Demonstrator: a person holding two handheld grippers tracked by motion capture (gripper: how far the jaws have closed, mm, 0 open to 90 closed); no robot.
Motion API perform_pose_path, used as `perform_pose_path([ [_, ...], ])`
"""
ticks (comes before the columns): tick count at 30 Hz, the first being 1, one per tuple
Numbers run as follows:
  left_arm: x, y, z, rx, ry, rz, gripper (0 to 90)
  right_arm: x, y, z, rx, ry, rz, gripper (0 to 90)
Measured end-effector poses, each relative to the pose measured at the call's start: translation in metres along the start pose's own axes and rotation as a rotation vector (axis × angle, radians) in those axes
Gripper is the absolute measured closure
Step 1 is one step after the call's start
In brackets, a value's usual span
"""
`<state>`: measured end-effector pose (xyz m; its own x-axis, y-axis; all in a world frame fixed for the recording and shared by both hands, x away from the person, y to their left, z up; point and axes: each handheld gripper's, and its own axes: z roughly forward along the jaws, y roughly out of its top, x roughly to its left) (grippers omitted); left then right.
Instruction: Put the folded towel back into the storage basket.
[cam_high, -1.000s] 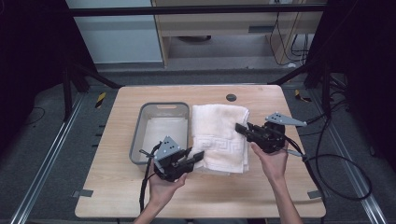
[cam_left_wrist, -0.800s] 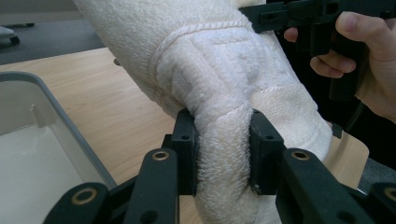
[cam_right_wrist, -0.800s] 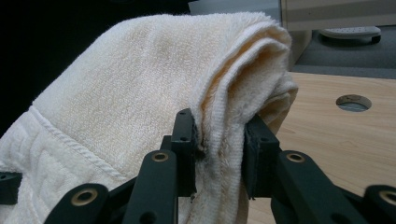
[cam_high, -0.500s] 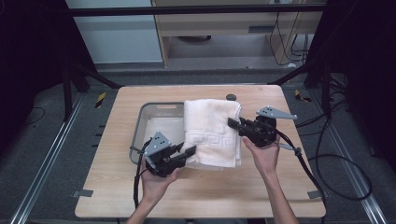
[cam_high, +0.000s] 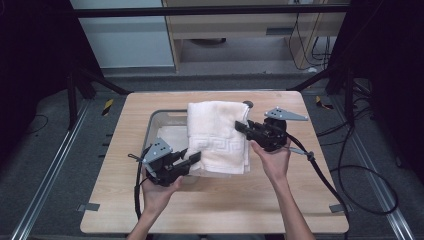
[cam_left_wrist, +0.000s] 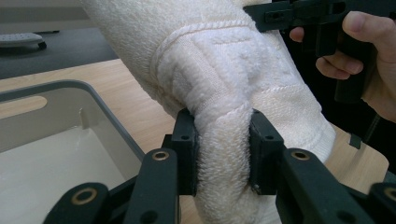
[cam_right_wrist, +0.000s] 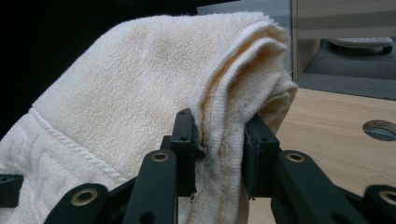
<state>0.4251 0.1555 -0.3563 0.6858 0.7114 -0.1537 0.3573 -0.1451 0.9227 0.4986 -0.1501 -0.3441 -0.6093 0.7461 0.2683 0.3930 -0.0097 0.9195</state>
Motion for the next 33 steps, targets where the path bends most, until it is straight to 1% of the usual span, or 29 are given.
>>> perform_pose_path([
  [10,0.012,0.005,-0.012,-0.003,0.005,-0.014,67.7,0.01,0.008,0.012,-0.005,0.011,-0.006,69.8],
  [16,0.02,0.006,-0.019,-0.006,0.025,-0.02,67.7,0.018,0.014,0.024,-0.005,0.019,-0.013,69.8],
  [22,0.026,0.007,-0.024,-0.007,0.035,-0.025,67.6,0.022,0.016,0.031,-0.002,0.021,-0.017,69.8],
  [29,0.036,0.009,-0.031,0.002,0.054,-0.023,67.6,0.028,0.018,0.044,0.0,0.032,-0.011,69.8],
  [33,0.044,0.009,-0.036,0.005,0.055,-0.039,67.6,0.033,0.02,0.051,0.0,0.036,-0.014,69.7],
])
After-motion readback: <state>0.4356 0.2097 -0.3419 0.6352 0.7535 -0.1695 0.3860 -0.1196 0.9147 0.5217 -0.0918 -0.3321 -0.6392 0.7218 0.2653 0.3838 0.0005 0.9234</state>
